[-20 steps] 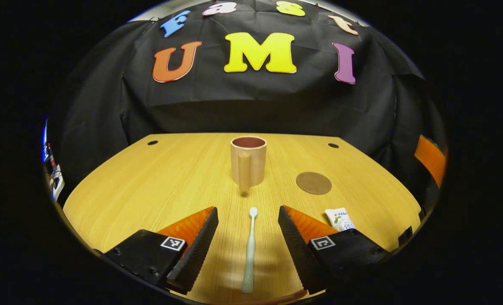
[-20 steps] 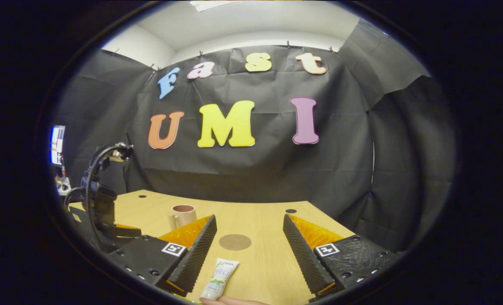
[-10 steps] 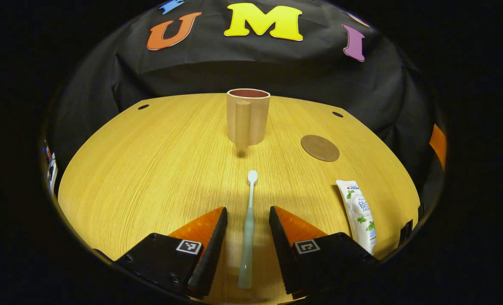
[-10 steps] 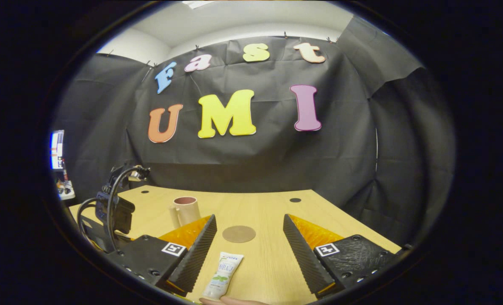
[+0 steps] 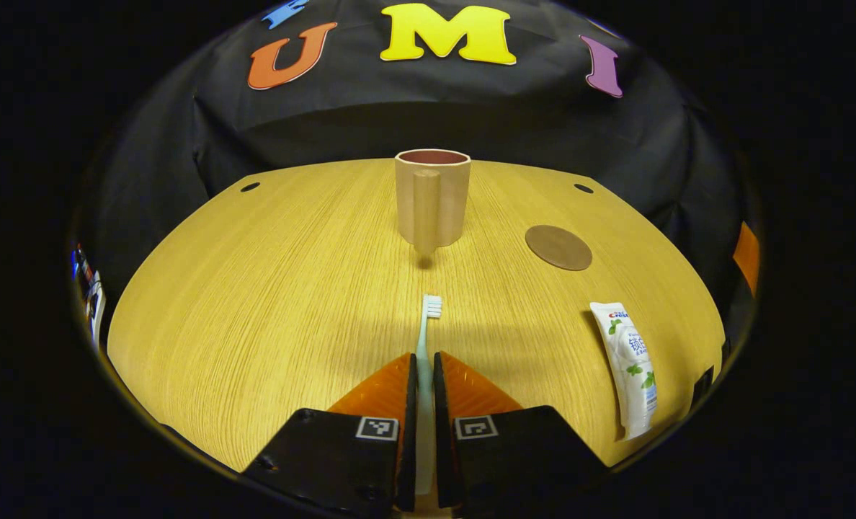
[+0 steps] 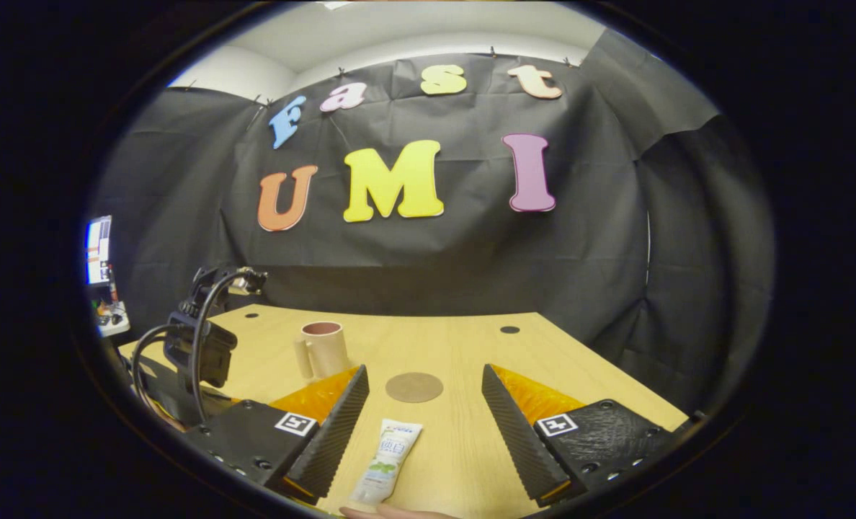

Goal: Put the toothbrush and toothpaste on the desktop into the cup, then pick up the cup and place it on the coaster on the desktop.

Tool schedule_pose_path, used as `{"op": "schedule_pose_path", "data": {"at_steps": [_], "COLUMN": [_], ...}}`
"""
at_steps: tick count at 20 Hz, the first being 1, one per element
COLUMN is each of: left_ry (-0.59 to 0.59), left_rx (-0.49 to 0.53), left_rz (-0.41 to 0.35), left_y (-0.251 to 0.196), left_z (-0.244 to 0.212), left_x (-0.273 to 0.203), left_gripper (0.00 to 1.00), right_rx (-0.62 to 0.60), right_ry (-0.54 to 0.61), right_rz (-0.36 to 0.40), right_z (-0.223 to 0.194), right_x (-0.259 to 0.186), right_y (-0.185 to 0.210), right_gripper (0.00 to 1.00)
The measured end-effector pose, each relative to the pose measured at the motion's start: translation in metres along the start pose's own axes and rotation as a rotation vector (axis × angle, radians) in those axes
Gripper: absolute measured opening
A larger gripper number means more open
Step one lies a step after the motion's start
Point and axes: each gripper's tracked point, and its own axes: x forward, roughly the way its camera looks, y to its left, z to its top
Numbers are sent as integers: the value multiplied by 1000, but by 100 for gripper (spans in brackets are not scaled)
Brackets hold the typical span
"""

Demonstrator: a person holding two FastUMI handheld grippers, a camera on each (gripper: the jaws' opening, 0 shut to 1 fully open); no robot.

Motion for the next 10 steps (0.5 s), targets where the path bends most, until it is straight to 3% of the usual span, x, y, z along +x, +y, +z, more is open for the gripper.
{"op": "schedule_pose_path", "data": {"at_steps": [10], "left_ry": [-50], "left_rx": [4], "left_rz": [-18], "left_y": [-7], "left_z": [11], "left_x": [-11], "left_gripper": [9], "right_rx": [-11], "right_ry": [119], "right_rz": [18], "right_z": [-32], "right_x": [7], "right_y": [11], "right_gripper": [97]}}
